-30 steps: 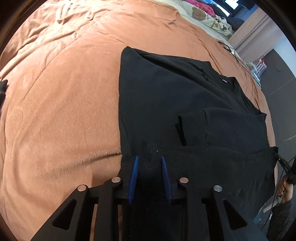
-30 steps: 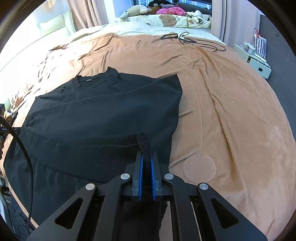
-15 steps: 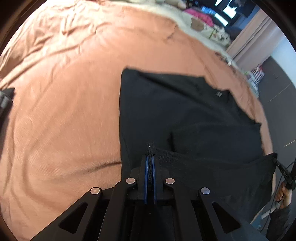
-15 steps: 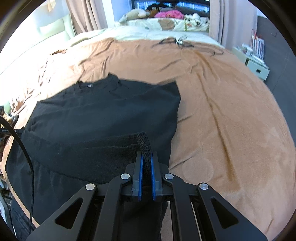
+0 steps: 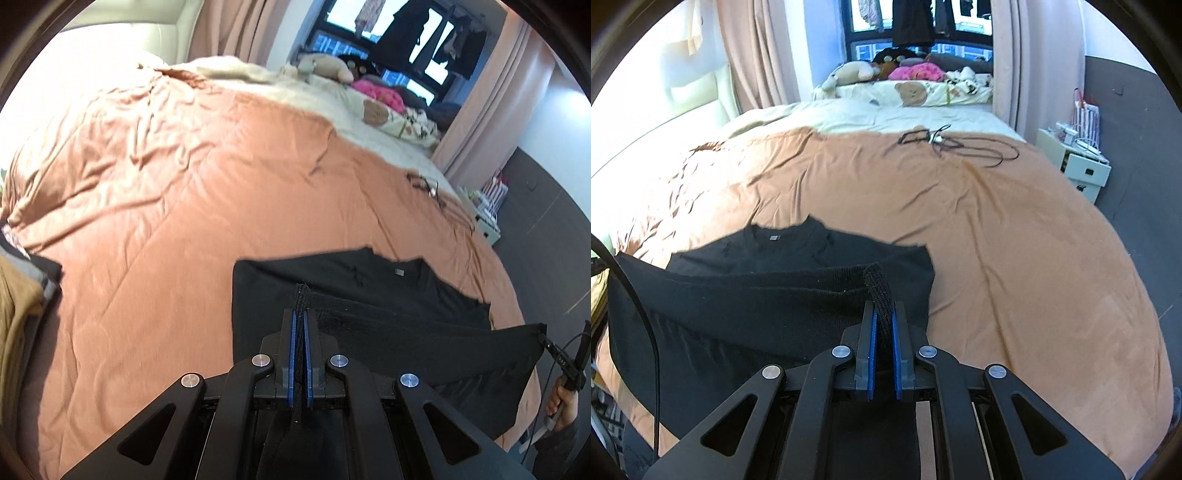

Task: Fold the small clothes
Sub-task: 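Lift the folded shirt edge with the left gripper while the right gripper holds the other end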

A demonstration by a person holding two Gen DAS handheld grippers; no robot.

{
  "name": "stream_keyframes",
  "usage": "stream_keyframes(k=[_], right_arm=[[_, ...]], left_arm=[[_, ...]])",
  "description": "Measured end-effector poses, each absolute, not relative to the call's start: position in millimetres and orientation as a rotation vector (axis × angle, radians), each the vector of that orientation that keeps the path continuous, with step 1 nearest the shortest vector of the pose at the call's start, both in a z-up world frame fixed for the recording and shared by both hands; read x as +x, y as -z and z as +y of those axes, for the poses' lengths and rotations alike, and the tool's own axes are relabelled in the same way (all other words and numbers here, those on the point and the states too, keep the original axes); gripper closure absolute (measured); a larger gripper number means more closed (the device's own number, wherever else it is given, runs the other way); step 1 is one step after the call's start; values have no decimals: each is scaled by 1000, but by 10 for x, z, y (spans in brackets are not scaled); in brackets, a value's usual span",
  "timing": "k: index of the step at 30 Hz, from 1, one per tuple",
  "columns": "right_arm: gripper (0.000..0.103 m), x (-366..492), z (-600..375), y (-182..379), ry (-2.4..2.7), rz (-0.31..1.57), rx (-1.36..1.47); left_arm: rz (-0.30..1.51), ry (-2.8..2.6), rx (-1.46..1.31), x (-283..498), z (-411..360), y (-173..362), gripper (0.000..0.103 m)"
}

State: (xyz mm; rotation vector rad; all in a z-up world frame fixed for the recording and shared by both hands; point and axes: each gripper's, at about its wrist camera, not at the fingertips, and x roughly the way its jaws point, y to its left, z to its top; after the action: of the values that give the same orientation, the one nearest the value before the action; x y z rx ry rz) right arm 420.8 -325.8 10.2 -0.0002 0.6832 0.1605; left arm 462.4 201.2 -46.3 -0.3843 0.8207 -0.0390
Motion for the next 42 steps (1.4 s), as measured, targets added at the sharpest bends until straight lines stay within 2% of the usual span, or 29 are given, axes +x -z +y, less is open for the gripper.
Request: stream_keyframes(k=[14, 22, 30, 42], right_arm=[[99, 5041, -3082, -302, -115, 677, 4], [100, 5802, -2935, -119, -89, 737, -24], [100, 6564, -2748, 405, -60, 838, -73], [100, 7029, -2716, 579, -6, 831, -75]], left_arm=[[792, -51, -362, 5505, 1988, 265, 99], [870, -89, -324, 6141, 1969, 645, 99], [991, -127, -272, 6636, 1972, 1300, 100], [992, -158, -228, 7030, 1982, 1462, 100]])
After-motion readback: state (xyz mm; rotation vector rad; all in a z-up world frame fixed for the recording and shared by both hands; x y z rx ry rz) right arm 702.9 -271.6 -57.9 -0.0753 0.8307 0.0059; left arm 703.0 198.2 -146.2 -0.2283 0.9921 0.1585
